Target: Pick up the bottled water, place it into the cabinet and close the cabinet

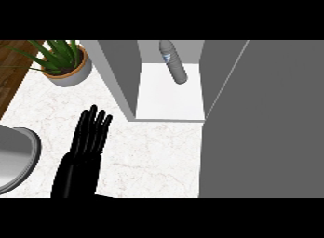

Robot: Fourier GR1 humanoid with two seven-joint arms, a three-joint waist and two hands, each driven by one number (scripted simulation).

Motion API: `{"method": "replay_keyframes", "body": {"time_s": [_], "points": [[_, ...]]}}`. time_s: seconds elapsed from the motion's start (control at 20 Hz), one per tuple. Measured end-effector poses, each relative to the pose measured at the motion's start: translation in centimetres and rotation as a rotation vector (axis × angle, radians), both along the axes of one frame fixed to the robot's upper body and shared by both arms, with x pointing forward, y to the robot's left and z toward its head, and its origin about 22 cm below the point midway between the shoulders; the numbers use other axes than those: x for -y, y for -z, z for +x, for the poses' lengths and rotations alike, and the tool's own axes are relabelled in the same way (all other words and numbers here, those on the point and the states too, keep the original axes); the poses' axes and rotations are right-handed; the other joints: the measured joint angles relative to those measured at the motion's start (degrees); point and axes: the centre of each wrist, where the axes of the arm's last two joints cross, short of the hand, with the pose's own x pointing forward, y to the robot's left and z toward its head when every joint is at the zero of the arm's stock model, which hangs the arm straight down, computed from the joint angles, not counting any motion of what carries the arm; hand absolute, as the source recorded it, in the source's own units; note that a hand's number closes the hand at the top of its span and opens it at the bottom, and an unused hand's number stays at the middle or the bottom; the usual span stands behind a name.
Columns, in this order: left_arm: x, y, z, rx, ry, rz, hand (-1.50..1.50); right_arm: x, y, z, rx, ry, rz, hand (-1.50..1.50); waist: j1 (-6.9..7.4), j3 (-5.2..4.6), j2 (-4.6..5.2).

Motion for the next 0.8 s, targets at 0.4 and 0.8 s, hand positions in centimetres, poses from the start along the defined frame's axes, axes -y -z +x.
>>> {"method": "replay_keyframes", "body": {"time_s": [0.4, 0.8], "points": [[-2.3, -0.3, -2.1, 0.011, -0.034, -0.013, -1.50, -3.1, -1.6, 0.7, 0.003, -0.010, -0.078, 1.50, 0.15, -0.11, -0.05], [-4.9, -0.2, -3.3, -0.005, -0.061, -0.012, -1.50, -4.7, -2.8, 2.6, 0.072, -0.059, -0.146, 1.50, 0.68, -0.15, -0.36]]}}
